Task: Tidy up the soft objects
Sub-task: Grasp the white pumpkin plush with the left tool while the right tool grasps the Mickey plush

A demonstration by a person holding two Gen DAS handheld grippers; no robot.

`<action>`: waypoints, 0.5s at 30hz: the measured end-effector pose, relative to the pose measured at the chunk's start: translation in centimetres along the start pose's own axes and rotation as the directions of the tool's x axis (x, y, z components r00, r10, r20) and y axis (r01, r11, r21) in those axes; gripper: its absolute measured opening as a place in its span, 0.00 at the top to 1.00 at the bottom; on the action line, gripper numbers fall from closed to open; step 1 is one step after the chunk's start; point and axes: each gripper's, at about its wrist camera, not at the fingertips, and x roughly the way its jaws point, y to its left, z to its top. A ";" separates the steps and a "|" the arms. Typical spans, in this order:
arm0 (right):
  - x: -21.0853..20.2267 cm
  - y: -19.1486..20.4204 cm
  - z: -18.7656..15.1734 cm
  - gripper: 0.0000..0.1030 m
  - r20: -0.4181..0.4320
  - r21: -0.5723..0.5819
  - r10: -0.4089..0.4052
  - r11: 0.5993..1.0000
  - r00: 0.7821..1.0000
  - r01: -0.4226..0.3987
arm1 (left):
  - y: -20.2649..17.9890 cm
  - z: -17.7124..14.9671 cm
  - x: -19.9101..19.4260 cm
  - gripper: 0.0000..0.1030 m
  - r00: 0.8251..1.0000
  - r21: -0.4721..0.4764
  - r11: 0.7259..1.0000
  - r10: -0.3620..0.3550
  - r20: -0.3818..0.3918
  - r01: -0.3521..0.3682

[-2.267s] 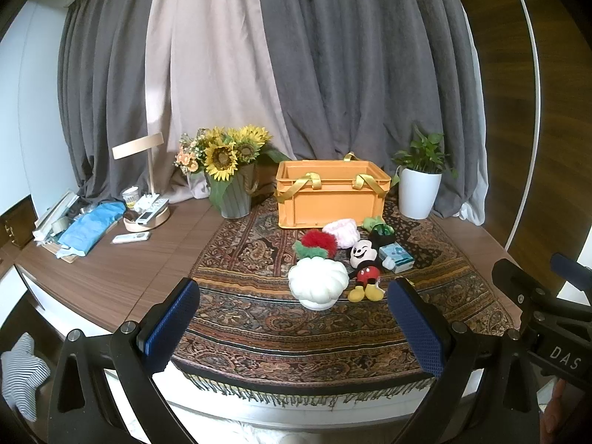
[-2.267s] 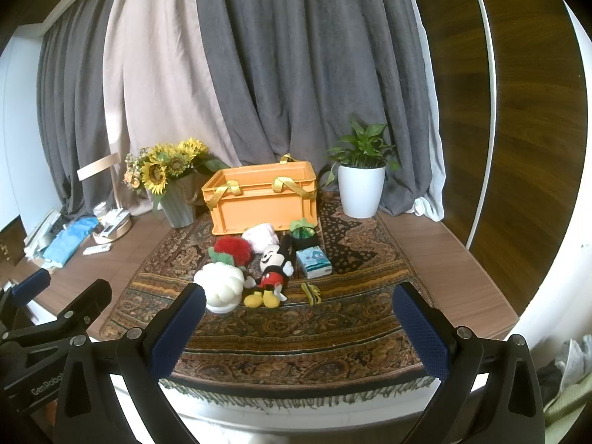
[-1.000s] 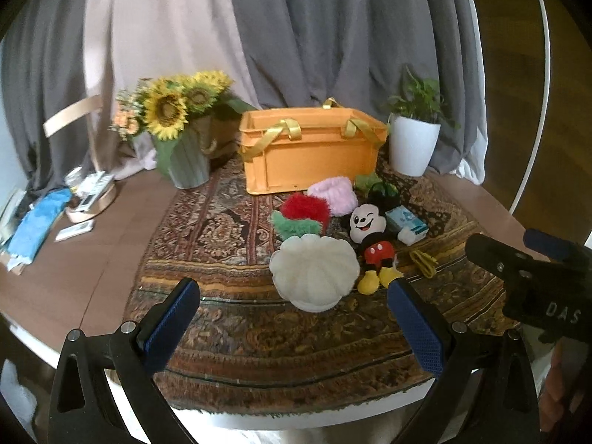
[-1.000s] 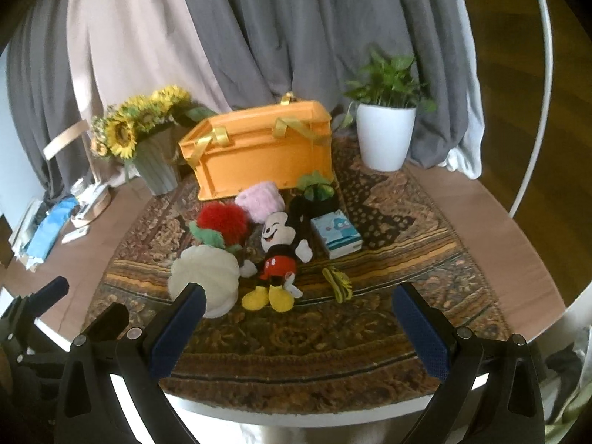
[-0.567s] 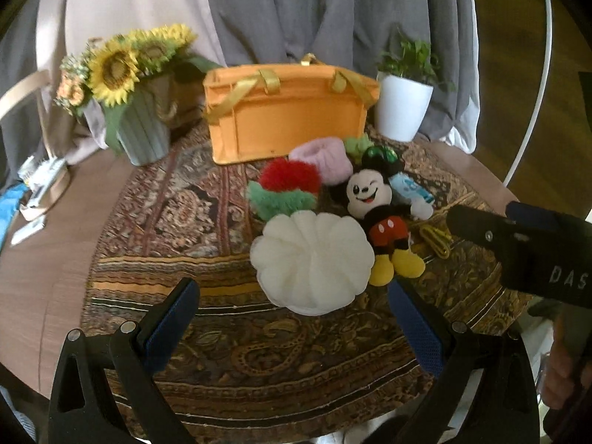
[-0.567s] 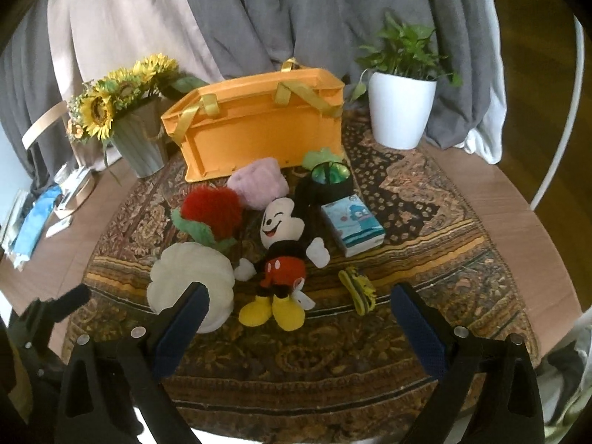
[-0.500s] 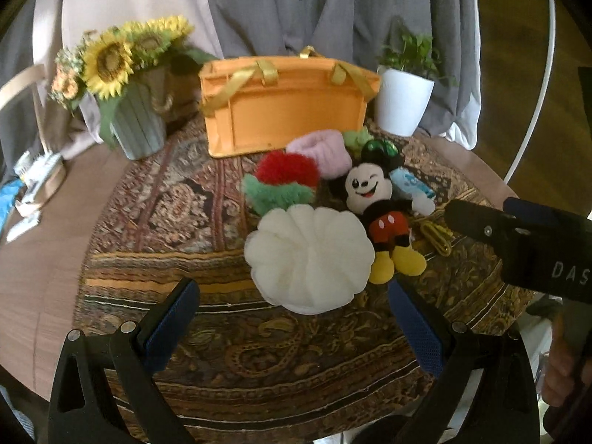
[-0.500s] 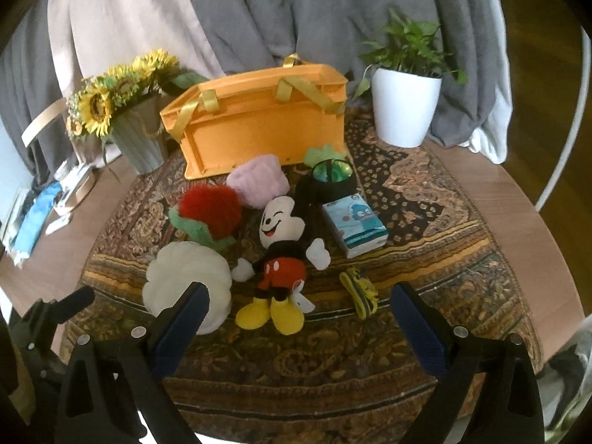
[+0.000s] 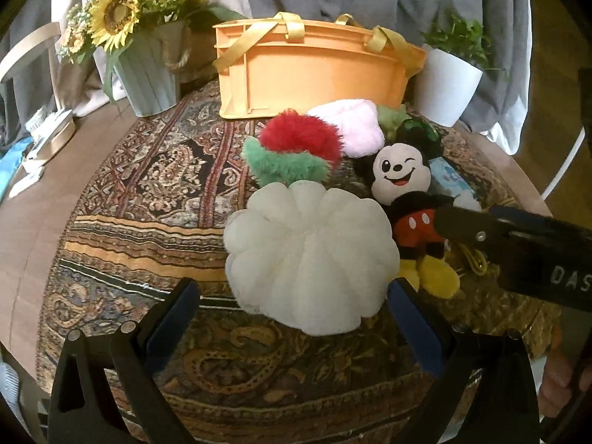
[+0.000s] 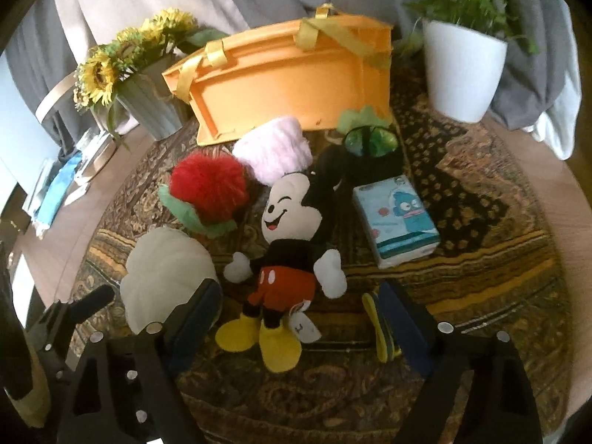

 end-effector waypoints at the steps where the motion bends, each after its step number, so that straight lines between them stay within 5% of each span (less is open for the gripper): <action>1: 0.4 -0.1 0.1 0.18 -0.012 0.004 0.012 1.000 1.000 -0.012 | -0.1 0.1 0.2 0.00 1.000 -0.003 1.000 0.002 0.002 -0.002; 15: 4.5 -0.2 1.5 0.35 -0.086 0.023 0.073 0.997 0.994 -0.071 | -0.7 1.2 2.5 0.00 0.999 0.030 1.000 0.000 0.035 -0.001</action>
